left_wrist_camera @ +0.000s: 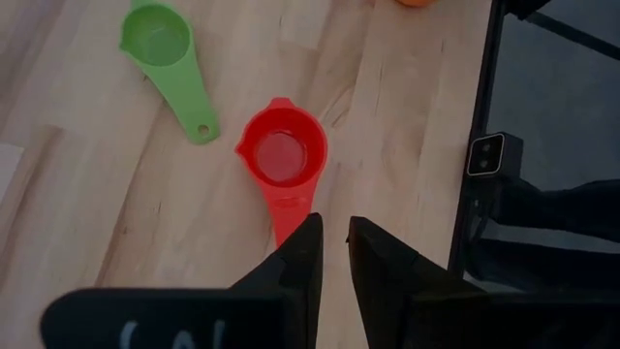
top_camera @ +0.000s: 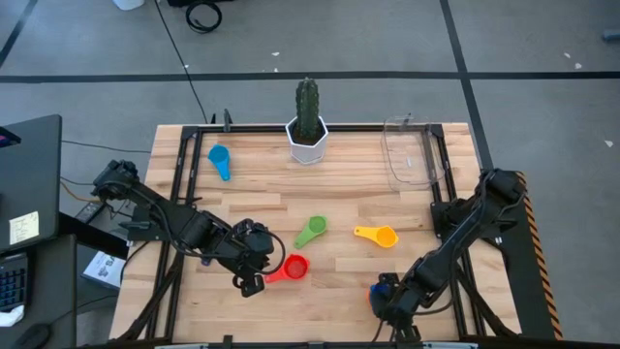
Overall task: Nest measuring cups in basket
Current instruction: Adjust the stacked measuring cups
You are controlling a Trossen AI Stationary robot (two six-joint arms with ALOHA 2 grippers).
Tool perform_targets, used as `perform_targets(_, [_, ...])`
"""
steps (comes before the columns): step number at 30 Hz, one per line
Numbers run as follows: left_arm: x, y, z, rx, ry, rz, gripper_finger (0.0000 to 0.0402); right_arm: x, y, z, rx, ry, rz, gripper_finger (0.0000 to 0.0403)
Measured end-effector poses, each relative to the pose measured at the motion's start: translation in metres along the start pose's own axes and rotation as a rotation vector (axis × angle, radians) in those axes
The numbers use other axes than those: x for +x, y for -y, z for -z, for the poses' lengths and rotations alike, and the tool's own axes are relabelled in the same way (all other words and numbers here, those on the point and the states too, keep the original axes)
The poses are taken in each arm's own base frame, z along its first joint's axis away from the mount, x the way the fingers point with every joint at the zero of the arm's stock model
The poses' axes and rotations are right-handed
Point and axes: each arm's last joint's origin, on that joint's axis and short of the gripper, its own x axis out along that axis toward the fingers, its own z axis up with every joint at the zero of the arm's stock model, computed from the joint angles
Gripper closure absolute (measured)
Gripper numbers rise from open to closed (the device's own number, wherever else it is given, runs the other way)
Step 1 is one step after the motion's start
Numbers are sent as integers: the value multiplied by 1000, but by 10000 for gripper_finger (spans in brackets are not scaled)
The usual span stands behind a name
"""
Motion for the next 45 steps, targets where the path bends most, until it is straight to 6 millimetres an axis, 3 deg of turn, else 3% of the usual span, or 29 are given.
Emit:
perform_targets(14, [0,-1,0,1,1,-10,342,1,8,-5,33,-48,-28,269])
perform_targets(30, [0,-1,0,1,1,-10,342,-6,34,-25,162,-149,-160,277])
perform_targets(45, [0,-1,0,0,2,-9,342,-3,25,-16,48,-97,-62,285])
